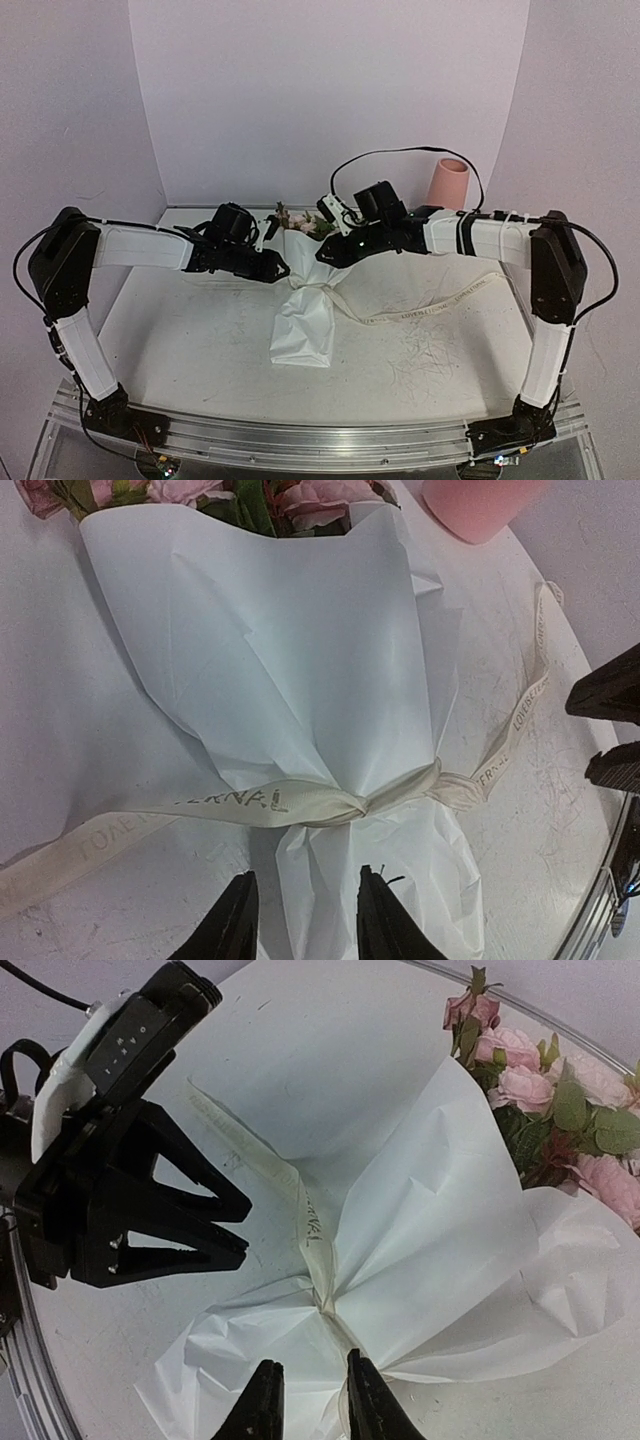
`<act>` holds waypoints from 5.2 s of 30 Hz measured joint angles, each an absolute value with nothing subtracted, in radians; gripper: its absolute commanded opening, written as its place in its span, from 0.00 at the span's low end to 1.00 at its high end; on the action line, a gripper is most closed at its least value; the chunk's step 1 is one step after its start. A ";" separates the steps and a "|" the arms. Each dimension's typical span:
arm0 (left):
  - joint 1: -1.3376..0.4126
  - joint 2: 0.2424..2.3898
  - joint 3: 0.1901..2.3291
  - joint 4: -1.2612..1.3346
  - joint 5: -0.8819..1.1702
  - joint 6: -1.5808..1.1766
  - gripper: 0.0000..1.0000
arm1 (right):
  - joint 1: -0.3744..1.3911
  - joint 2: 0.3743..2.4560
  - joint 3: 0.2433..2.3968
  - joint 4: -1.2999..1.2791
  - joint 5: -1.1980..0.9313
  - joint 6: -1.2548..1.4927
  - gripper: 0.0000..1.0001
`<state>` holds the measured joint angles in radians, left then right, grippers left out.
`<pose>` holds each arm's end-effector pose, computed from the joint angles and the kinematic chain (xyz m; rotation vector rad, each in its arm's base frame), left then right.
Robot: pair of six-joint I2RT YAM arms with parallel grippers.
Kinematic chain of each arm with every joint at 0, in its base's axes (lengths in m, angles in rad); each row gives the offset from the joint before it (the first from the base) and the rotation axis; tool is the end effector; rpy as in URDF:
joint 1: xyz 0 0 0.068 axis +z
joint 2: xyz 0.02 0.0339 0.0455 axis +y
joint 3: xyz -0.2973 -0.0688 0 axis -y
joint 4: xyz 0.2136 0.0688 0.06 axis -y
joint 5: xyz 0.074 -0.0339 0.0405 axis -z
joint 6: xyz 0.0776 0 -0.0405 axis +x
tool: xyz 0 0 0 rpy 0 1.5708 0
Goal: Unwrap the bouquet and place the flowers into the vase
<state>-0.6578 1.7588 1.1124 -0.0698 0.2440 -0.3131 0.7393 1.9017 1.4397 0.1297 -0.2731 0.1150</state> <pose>0.3010 -0.2562 0.2268 0.5399 2.3253 -0.7649 0.3370 0.3356 0.3047 -0.7888 1.8160 0.8283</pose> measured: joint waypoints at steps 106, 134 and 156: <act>-0.686 1.920 1.242 -0.070 0.252 -0.148 0.40 | 0.808 2.067 1.495 0.070 -0.145 0.112 0.19; -0.686 1.943 1.242 -0.071 0.267 -0.154 0.39 | 0.809 2.034 1.420 0.075 -0.115 0.102 0.00; -0.710 1.943 1.242 -0.071 0.312 -0.135 0.40 | 0.808 1.907 1.266 0.125 -0.060 0.152 0.02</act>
<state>-0.7100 1.9427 1.2423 -0.0712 0.3122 -0.1355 0.8082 1.9066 1.2657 0.1252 -0.0603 0.1518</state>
